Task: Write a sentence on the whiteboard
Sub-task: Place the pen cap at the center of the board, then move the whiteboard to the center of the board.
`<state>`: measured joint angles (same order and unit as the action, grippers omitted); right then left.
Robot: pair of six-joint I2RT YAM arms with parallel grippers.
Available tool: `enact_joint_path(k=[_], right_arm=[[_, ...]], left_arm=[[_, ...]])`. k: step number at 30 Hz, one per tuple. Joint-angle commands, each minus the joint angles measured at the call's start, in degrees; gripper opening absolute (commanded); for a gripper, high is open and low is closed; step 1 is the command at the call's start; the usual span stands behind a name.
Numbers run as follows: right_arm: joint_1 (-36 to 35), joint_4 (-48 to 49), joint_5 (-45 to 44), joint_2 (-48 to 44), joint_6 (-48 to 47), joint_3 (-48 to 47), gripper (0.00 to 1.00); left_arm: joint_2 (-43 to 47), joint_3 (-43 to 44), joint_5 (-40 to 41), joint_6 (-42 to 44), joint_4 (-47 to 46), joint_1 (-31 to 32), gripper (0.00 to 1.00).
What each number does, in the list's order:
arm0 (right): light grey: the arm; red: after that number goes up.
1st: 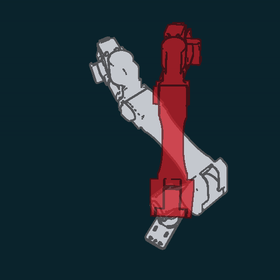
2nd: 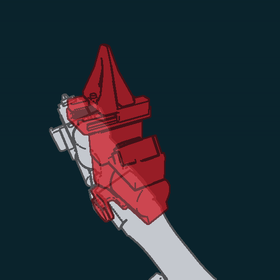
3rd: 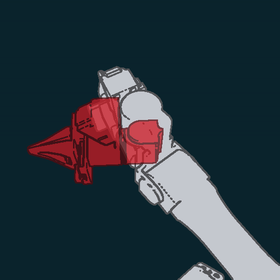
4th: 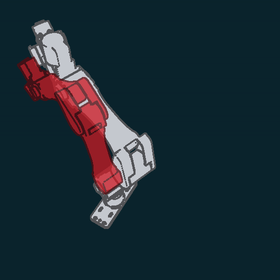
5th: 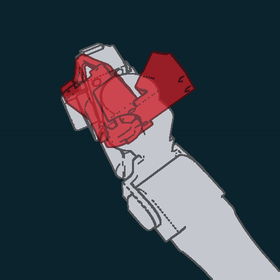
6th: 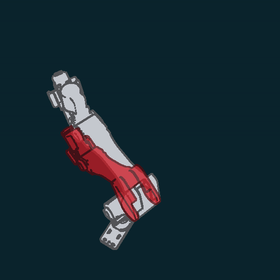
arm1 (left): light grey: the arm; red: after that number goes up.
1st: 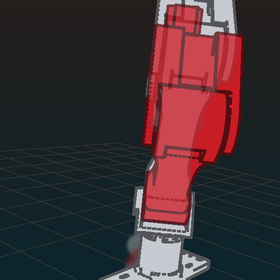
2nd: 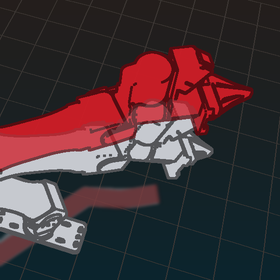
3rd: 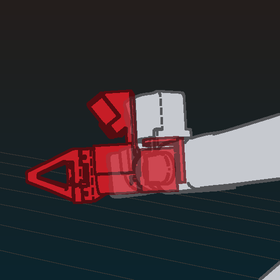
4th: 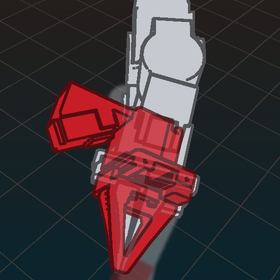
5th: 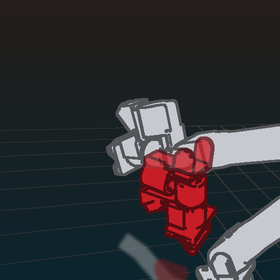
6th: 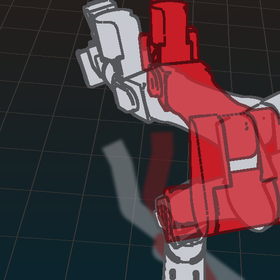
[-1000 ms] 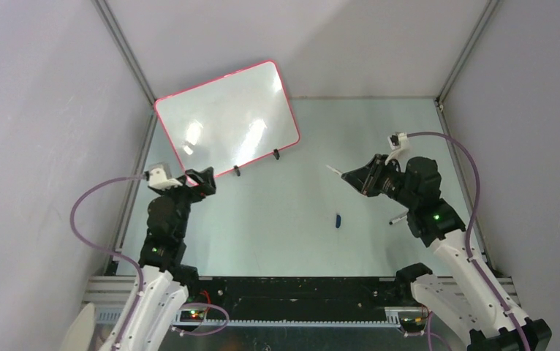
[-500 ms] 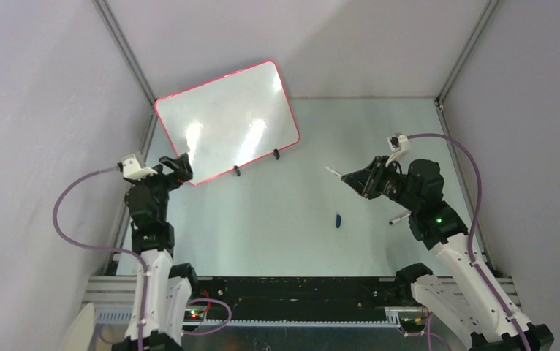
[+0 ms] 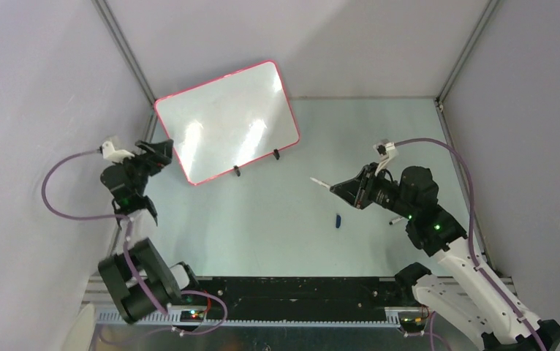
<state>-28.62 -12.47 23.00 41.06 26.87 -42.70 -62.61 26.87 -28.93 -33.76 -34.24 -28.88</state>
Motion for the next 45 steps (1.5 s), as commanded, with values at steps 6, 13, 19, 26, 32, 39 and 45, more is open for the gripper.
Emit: enact_joint_path(k=[6,13,19,26,32,39,45], right_arm=[[-3.6,1.8,2.1,1.2,-0.8,-1.2,0.00],[-5.4,1.7,2.6,4.1,-1.3,-2.6,0.00],[-5.6,1.6,2.9,3.5,-1.5,-2.6,0.00],[-5.9,1.7,3.4,2.4,-1.4,-2.6,0.00],[-6.2,1.9,4.1,2.3,-1.1,-2.6,0.00],[-6.3,1.8,4.5,2.6,-1.3,-2.6,0.00],[-6.5,2.2,5.3,2.9,-0.8,-2.6,0.00]], left_arm=[[-25.4,11.4,-19.4,-21.8,-35.3,-6.1,0.91],[-33.0,14.6,-20.1,-20.9,-35.7,-7.5,0.87],[-36.2,17.9,-21.0,-14.4,-27.2,-7.2,0.87],[-40.7,22.7,-20.3,-9.4,-21.0,-6.1,0.86],[-44.1,28.1,-21.2,-3.8,-13.6,-3.1,0.86],[-50.0,30.1,-25.9,-13.4,-24.5,-2.9,0.80],[-53.4,33.4,-29.6,-17.8,-28.3,-2.3,0.74]])
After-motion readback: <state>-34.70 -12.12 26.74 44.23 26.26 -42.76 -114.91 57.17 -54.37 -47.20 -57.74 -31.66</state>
